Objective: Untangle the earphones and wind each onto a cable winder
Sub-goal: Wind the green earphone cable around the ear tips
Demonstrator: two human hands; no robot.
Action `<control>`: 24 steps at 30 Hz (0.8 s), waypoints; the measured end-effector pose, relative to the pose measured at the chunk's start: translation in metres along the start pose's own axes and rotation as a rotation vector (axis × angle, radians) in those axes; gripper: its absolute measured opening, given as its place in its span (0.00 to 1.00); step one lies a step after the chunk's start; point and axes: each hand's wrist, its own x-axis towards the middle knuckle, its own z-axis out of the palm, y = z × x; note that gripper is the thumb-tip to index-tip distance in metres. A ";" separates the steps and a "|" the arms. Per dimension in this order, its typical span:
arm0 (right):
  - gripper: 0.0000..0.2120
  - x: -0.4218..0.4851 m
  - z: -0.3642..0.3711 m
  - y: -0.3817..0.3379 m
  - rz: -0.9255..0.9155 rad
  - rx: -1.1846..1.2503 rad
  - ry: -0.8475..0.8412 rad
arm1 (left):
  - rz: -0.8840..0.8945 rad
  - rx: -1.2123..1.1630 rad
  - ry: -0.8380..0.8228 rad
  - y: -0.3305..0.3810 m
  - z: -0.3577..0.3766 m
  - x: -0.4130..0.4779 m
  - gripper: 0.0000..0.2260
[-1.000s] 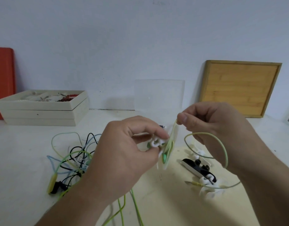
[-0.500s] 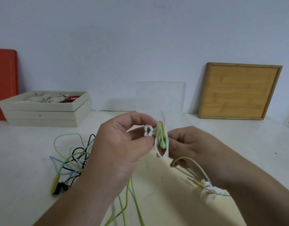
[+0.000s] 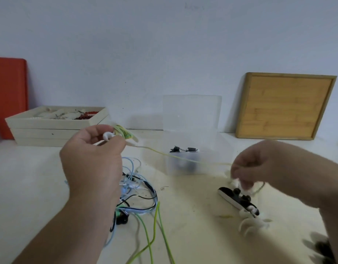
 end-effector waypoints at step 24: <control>0.14 -0.003 0.059 -0.049 -0.129 0.441 0.028 | 0.195 0.251 -0.460 0.006 0.012 -0.039 0.13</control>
